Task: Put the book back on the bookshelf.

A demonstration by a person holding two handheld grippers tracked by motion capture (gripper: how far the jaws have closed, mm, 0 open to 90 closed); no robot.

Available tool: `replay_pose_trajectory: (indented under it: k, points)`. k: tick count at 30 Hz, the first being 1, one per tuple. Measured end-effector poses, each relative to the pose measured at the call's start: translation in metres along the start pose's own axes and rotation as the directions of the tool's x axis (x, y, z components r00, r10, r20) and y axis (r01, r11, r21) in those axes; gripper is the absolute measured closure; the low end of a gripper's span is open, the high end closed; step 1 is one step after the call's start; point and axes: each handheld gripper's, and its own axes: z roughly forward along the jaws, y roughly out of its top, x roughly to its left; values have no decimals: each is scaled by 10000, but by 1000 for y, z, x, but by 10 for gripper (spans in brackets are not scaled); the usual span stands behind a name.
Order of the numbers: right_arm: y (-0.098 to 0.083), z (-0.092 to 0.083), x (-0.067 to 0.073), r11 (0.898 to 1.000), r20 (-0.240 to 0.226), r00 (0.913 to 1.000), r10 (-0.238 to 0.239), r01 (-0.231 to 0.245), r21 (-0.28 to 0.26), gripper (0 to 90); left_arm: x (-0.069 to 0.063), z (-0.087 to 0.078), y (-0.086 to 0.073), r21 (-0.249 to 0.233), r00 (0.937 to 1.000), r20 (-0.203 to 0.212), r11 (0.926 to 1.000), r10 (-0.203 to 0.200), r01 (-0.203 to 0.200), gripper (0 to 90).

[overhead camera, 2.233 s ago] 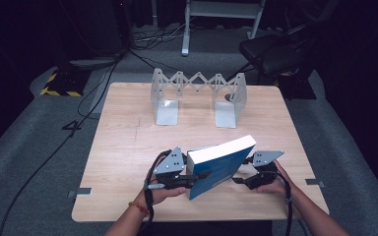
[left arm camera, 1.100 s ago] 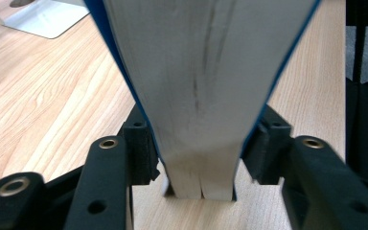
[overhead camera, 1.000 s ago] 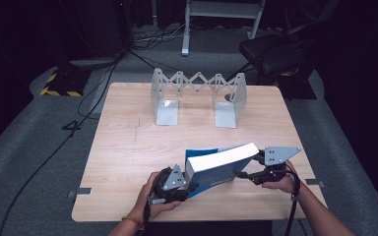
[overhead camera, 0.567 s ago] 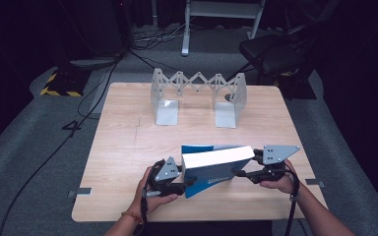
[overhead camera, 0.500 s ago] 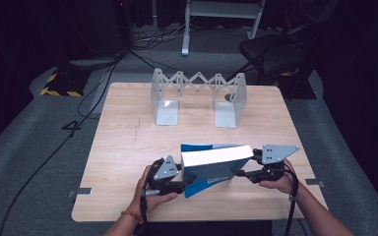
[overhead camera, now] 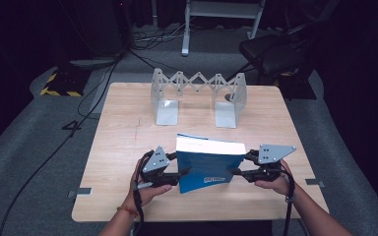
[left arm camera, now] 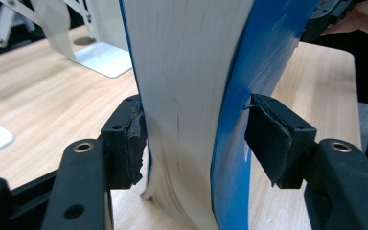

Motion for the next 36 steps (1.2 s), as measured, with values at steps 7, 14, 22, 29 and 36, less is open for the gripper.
replay_pose_trajectory:
  k: [7,14,22,29,36]
  points:
    - [12,3,1,9995,-327,9992,-232,225,-202,559,-4,0,3,-11,9997,14,9998,223,-223,426]
    - [17,4,1,9991,-340,9986,-407,403,-112,558,-7,1,5,-47,9994,-62,9994,334,-334,421]
    - [34,3,3,9977,-281,9992,-288,270,-629,534,-9,2,6,-116,9994,-76,9993,340,-341,417]
    - [54,-8,7,9969,-124,9988,-468,460,-635,568,-12,10,15,-53,9992,-108,9993,376,-377,374]
    - [59,-17,14,9990,493,9978,-449,449,6,585,-6,29,26,11,9993,107,9994,345,-346,320]
